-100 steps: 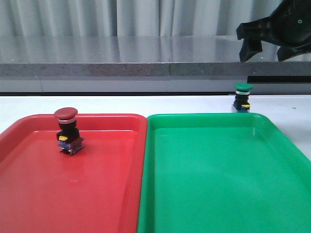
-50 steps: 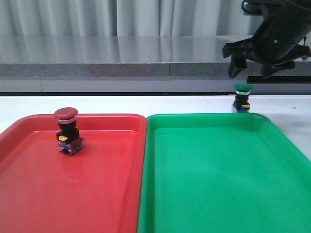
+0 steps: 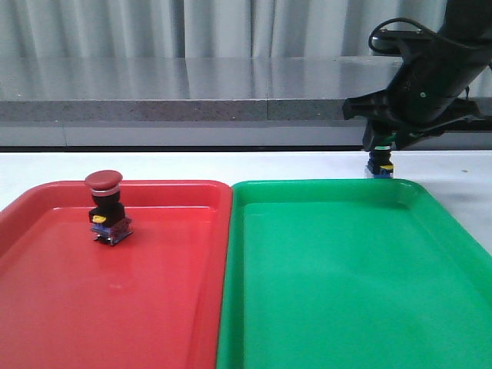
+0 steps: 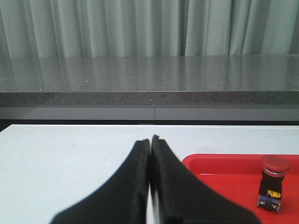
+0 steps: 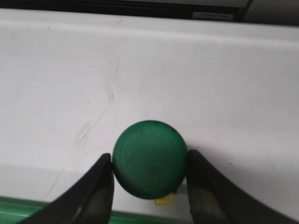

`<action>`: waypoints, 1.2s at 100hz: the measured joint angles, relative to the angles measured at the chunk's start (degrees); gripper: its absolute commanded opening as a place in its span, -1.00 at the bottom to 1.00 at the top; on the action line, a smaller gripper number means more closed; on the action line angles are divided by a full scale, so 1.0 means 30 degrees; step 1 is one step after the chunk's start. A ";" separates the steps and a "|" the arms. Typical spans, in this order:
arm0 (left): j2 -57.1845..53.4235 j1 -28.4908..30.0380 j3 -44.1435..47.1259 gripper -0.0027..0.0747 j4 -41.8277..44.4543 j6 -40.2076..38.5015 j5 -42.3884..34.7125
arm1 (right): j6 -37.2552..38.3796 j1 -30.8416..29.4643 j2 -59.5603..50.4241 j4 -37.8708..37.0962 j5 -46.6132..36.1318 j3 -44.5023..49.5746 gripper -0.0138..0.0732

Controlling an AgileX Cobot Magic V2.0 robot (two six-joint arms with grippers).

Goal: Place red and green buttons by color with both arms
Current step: 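Lower the right gripper over the green-capped button and close on it, then lift the green-capped button and lower it into the green tray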

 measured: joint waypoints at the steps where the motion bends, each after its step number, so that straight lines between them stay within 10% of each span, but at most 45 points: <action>1: 0.0000 0.0000 0.0000 -0.98 0.0000 0.0000 0.0000 | 0.0000 0.0000 0.0000 0.0000 0.0000 0.0000 -0.05; 120: 0.0000 0.0000 0.0000 -0.98 0.0000 0.0000 -0.0042 | 0.1876 0.1966 -0.5697 -0.0288 0.2911 0.2672 -0.15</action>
